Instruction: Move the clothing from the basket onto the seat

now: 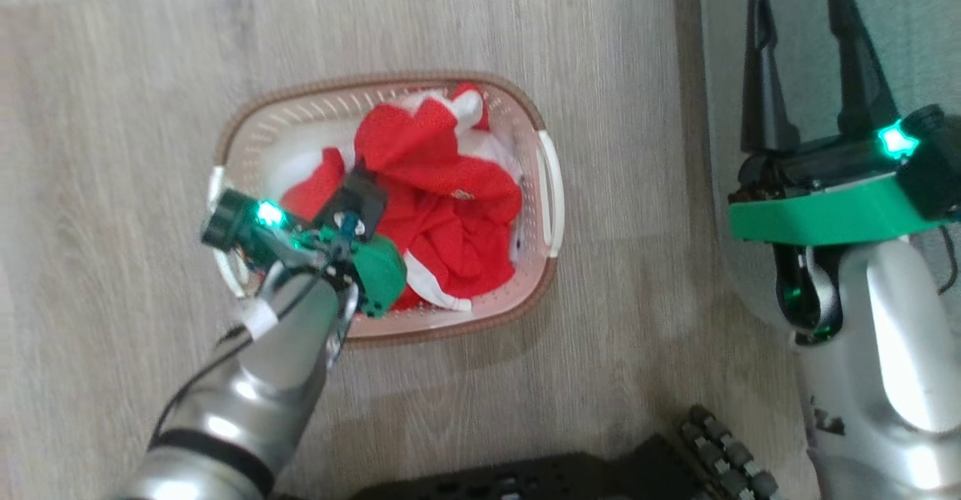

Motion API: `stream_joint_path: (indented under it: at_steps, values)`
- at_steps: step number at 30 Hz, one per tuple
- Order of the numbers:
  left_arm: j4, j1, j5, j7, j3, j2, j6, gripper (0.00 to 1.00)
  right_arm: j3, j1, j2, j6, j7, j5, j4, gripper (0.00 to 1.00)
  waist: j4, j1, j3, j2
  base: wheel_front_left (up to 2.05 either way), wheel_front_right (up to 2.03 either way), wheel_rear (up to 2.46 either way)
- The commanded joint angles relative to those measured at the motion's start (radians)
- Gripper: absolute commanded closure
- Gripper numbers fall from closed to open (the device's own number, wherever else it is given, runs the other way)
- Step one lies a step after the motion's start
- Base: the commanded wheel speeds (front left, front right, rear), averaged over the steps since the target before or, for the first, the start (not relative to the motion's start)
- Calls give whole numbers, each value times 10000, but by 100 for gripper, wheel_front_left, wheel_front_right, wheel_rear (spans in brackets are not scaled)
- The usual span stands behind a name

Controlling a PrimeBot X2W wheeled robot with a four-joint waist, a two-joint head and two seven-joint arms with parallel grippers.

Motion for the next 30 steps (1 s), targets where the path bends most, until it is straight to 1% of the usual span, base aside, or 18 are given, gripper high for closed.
stream_joint_path:
  at_steps: [1, 15, 16, 22, 30]
  values:
    - [-394, 422, -80, -124, 164, 219, 52, 100, 161, 484, -20, -2, -92, -72, -220, 0, 180, 0, -535, 0, 0, 0, 0]
    - [-3222, 2677, -808, -124, 423, 349, 103, 100, -110, 1661, -20, -2, -92, -301, 547, 0, 574, 0, -3426, 0, 0, 0, 0]
    - [-3222, 2677, -808, -124, 423, 349, 103, 100, -110, 1661, -20, -2, -92, -301, 547, 0, 574, 0, -3426, 0, 0, 0, 0]
    - [-4292, 3543, -1104, -124, 624, 499, 139, 100, -170, 2226, -20, -2, -92, -335, 759, 0, 641, 0, -4496, 0, 0, 0, 0]
    - [-5233, 4437, -1435, -124, 831, 697, 241, 100, -236, 2900, -20, -2, -92, -368, 971, 0, 714, 0, -5711, 0, 0, 0, 0]
